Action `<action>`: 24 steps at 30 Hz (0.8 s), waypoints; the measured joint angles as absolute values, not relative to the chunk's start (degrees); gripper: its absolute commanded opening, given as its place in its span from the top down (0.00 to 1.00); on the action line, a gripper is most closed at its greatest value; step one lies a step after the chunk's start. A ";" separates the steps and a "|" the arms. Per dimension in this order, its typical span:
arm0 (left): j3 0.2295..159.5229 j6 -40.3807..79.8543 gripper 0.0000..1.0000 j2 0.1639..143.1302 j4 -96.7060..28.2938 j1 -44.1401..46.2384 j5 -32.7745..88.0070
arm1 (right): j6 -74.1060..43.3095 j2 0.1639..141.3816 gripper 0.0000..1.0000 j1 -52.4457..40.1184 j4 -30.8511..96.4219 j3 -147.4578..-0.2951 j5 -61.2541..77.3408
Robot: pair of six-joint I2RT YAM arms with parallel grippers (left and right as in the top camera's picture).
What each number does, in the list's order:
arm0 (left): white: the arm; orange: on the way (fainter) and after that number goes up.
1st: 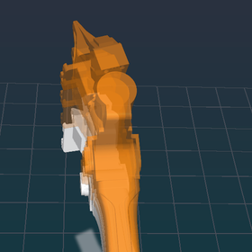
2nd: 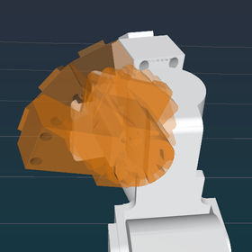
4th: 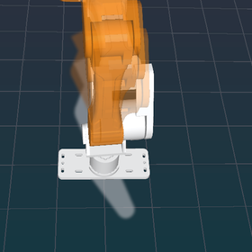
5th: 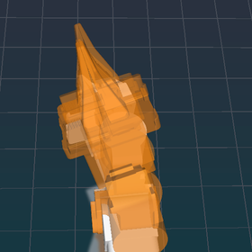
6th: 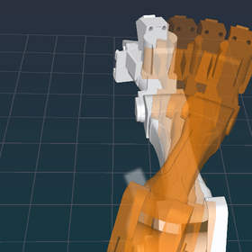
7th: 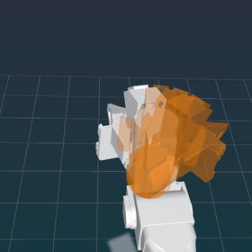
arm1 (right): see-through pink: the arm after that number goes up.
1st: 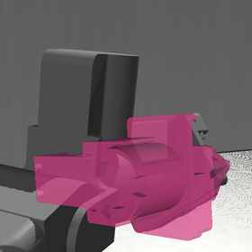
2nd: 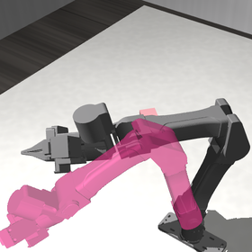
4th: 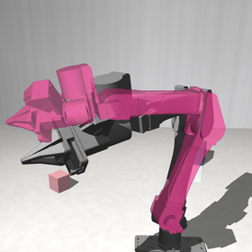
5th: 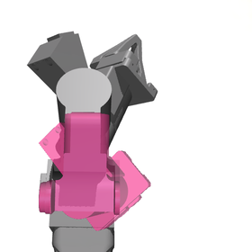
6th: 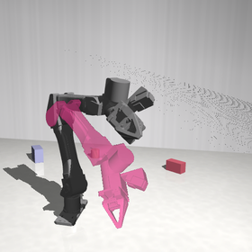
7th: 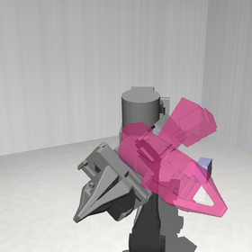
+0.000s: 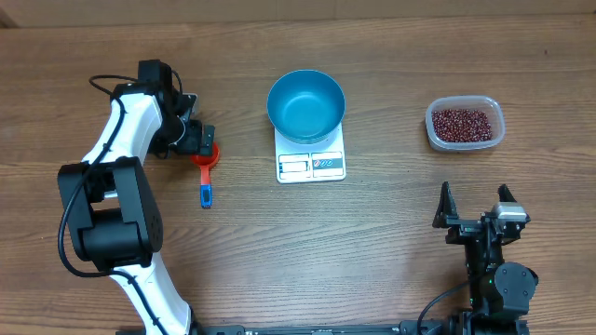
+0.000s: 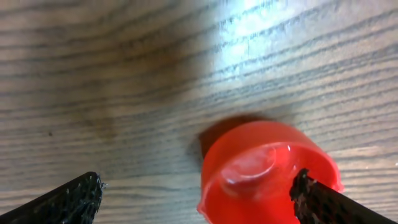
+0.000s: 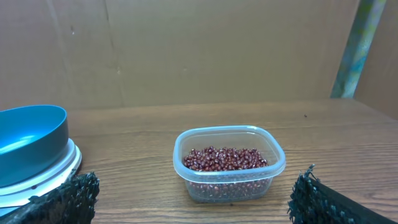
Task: Scoop item into bowl and weigh 150g on scale
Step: 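Lift the red scoop off the table with the left gripper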
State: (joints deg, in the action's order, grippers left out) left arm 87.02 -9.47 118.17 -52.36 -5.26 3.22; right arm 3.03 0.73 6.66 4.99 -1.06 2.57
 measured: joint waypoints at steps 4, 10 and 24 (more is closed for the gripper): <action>87.02 -9.47 0.00 118.17 -51.77 -5.23 3.22 | 3.03 0.73 0.00 6.66 4.97 -1.06 2.55; 87.02 -9.47 0.01 120.38 -52.07 -5.26 3.22 | 3.03 0.73 0.00 6.66 4.99 -1.06 2.57; 86.98 -10.20 0.45 121.32 -50.83 -5.23 2.79 | 3.05 0.73 0.00 6.66 4.97 -1.06 2.57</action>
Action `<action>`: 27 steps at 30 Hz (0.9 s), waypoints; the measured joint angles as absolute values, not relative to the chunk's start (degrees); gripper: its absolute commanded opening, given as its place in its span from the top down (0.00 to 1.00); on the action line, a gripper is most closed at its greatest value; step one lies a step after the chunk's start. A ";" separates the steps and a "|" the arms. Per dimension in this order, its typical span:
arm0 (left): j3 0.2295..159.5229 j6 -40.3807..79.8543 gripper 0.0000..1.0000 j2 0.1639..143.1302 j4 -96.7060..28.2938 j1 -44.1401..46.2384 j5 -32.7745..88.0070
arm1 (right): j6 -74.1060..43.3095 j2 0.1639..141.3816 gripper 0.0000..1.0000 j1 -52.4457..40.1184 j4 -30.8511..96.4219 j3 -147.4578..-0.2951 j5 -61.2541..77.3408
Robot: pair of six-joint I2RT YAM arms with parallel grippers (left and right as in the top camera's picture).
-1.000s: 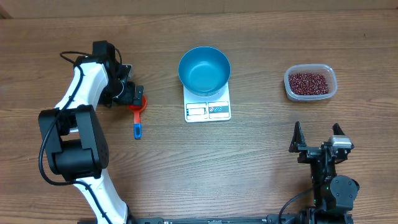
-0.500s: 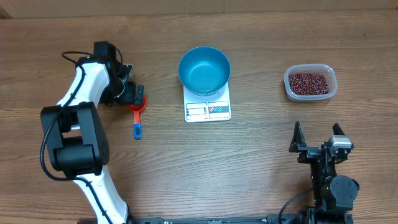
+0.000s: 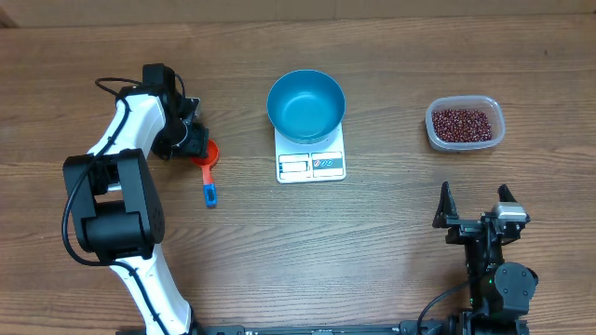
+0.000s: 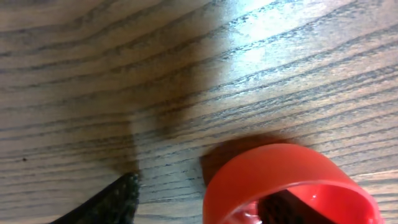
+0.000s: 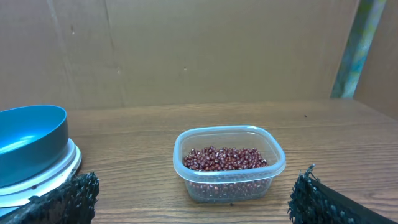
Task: Scoop item into bowl and weigh 150g on scale
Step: 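Lift the red scoop off the table with the left gripper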
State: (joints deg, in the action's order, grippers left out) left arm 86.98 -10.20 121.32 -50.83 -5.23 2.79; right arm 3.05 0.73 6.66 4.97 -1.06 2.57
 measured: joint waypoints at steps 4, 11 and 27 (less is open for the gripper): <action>86.98 -10.57 0.60 121.32 -50.63 -5.23 2.74 | 3.01 0.73 0.00 6.66 5.04 -1.06 2.57; 86.98 -10.66 0.81 121.32 -49.89 -5.26 2.74 | 3.03 0.73 0.00 6.66 4.97 -1.06 2.57; 88.60 -10.63 0.96 121.34 -51.70 -5.23 3.42 | 3.05 0.73 0.00 6.66 4.97 -1.06 2.57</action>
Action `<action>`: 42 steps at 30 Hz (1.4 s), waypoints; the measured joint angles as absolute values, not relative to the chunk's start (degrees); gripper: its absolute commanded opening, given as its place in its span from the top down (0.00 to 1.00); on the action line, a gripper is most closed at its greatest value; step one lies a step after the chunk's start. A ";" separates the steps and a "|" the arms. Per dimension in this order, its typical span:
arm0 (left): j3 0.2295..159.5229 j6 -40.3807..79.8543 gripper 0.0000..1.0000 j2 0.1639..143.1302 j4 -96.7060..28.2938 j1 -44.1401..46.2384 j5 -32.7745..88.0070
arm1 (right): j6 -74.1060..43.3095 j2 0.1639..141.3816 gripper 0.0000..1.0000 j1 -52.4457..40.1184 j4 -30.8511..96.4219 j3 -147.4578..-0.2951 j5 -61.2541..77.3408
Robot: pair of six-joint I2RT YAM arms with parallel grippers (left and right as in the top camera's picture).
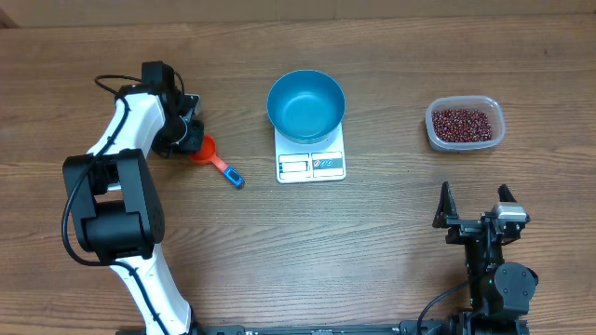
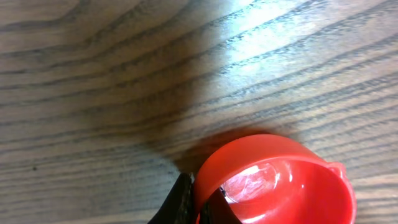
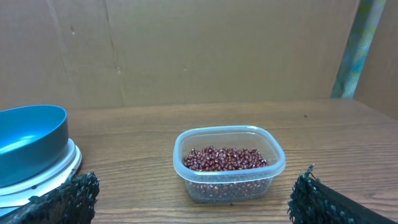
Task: Scoop item into bowl and weigh 150g on scale
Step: 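Lift the red scoop off the table with the left gripper, then carry the scoop with the left gripper beside the teal bowl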
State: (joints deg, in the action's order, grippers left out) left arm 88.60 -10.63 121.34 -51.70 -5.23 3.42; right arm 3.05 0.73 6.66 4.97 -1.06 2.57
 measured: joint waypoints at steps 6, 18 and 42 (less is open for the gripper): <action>99.18 -10.61 0.96 121.84 -59.37 -5.26 6.26 | 3.01 0.73 0.00 6.66 4.99 -1.06 2.57; 122.37 -6.04 0.96 121.86 -81.47 -5.23 12.03 | 3.01 0.73 0.00 6.66 5.04 -1.06 2.57; 127.98 22.59 0.96 121.86 -92.60 -3.18 16.95 | 3.01 0.73 0.00 6.66 4.99 -1.06 2.57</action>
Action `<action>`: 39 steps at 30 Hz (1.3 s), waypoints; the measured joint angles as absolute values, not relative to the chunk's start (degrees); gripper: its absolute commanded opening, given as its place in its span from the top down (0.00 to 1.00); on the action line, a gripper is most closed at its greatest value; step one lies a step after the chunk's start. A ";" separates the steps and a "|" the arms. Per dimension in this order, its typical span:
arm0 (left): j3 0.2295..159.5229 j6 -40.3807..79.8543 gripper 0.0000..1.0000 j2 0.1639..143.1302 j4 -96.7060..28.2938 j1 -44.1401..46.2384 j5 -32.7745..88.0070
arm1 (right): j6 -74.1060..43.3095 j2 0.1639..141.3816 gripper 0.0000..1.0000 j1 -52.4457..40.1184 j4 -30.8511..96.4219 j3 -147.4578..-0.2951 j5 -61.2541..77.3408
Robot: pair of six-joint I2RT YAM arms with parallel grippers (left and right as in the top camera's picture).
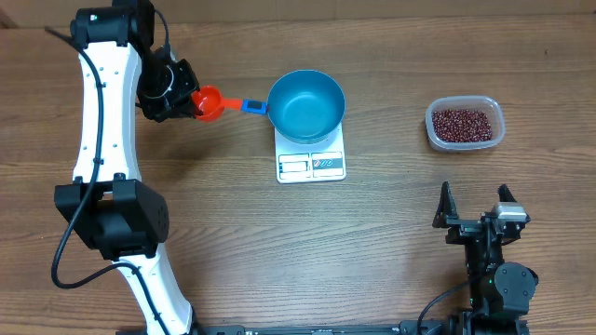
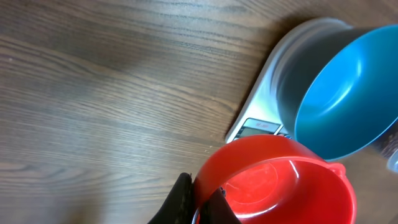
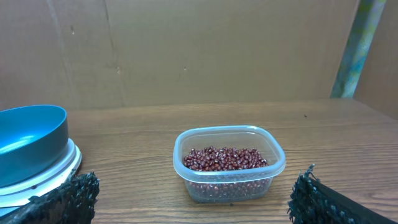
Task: Scoop item into bowl and weigh 150g on scale
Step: 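Carry the scoop with the left gripper beside the teal bowl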
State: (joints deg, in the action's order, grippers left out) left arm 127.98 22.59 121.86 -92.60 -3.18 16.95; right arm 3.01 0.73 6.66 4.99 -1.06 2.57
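Note:
My left gripper (image 2: pixel 200 194) is shut on the rim of the red scoop (image 2: pixel 280 180), one finger inside the cup and one outside. In the overhead view the scoop (image 1: pixel 208 103) is held above the table just left of the blue bowl (image 1: pixel 305 104). Its blue handle (image 1: pixel 253 106) points right at the bowl's rim, and the cup looks empty. The bowl stands on the white scale (image 1: pixel 312 164). A clear tub of red beans (image 1: pixel 465 123) sits at the far right. My right gripper (image 3: pixel 189 202) is open near the table's front, facing the tub (image 3: pixel 229 163).
The left arm (image 1: pixel 104 84) reaches over the back left of the wooden table (image 1: pixel 391 242). The scale's display (image 2: pixel 260 127) faces the front edge. A brown cardboard wall (image 3: pixel 186 50) closes off the back of the table.
The left gripper, still shut on the scoop's rim, has lifted it off the table and moved it back and right. The handle now points at the bowl. The right arm is unchanged.
First the left gripper stood open around the scoop's cup on the table, handle pointing to the front. Then its jaws were narrower, one finger inside the cup. Then it was shut on the rim with the scoop turned. Now the scoop hangs beside the bowl.

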 measured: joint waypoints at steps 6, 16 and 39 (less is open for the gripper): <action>127.98 27.73 0.96 121.86 -91.55 -2.96 16.95 | 3.03 0.73 0.00 6.66 4.99 -1.06 2.55; 127.98 29.69 0.96 121.86 -93.12 -2.15 13.61 | 3.03 0.73 0.00 6.66 5.02 -1.06 2.57; 127.98 31.42 0.96 121.86 -93.73 7.31 2.90 | 3.03 0.73 0.00 6.66 4.99 -1.06 2.57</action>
